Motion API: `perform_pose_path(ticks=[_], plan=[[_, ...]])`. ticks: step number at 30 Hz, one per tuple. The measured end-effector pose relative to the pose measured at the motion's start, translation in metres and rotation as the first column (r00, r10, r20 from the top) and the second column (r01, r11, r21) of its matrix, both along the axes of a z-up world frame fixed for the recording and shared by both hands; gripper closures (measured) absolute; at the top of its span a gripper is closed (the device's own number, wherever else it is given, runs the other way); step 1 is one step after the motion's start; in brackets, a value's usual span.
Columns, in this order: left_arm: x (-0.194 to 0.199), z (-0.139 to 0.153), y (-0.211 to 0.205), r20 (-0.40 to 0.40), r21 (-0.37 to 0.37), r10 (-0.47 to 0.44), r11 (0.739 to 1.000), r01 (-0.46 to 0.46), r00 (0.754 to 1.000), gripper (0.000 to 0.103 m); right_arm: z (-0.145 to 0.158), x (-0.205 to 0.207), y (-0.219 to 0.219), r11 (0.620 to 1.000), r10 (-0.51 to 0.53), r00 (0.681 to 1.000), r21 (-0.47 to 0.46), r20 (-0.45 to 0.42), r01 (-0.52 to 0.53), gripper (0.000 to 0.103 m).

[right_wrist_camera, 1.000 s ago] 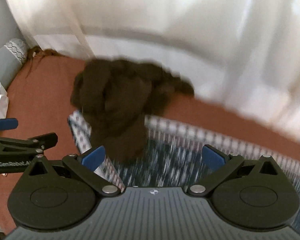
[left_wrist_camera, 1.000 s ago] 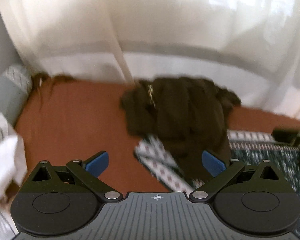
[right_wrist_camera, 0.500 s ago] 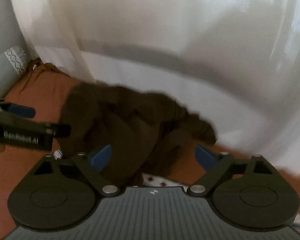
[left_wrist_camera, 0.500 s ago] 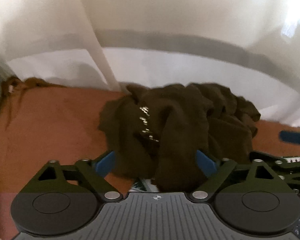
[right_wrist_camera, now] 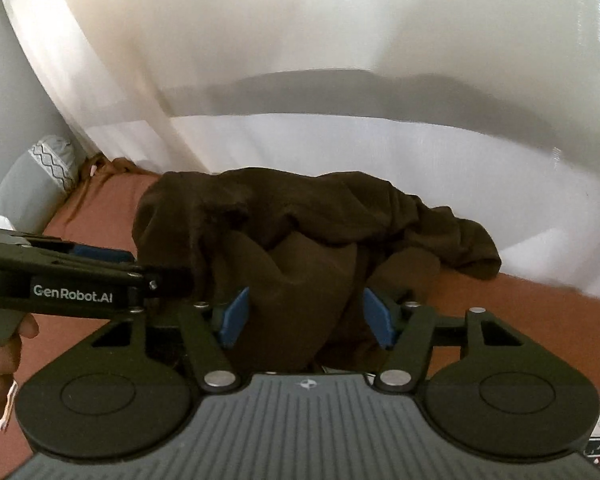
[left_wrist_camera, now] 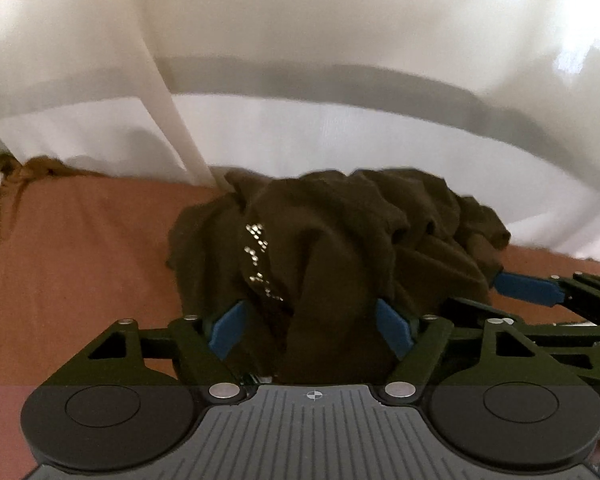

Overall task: Fold clothes
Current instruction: 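Reach both grippers to the brown garment and close on its edges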

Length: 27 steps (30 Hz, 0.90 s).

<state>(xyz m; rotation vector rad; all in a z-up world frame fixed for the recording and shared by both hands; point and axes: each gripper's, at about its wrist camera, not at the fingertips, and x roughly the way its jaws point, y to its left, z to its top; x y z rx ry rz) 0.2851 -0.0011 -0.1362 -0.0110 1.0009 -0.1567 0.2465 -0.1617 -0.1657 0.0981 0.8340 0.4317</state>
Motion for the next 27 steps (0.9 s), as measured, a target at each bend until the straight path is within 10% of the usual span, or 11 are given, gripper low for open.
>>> perform_pose_path(ticks=[8, 12, 15, 19, 27], plan=[[0.016, -0.020, -0.003, -0.045, -0.064, 0.019, 0.998, -0.022, 0.999, 0.018, -0.006, -0.006, -0.003, 0.999, 0.032, 0.999, -0.021, -0.030, -0.032, 0.036], [0.020, -0.026, -0.006, -0.046, -0.036, 0.008, 0.999, -0.009, 0.999, 0.049, -0.013, -0.006, 0.002, 0.997, 0.064, 0.997, -0.029, -0.052, -0.065, 0.037], [0.019, -0.022, 0.002, -0.052, -0.077, 0.012, 0.997, -0.016, 0.999, 0.079, -0.019, -0.001, 0.004, 0.997, 0.081, 0.992, 0.010, -0.094, -0.080, 0.066], [0.011, -0.003, 0.012, -0.034, -0.122, 0.030, 0.992, -0.034, 0.999, 0.089, -0.012, -0.001, 0.003, 0.995, 0.081, 0.991, 0.059, -0.110, -0.075, 0.093], [-0.026, 0.082, 0.014, 0.112, -0.165, 0.013, 0.986, 0.006, 0.994, 0.091, 0.062, -0.021, -0.015, 0.989, 0.048, 0.999, 0.144, -0.013, -0.046, 0.098]])
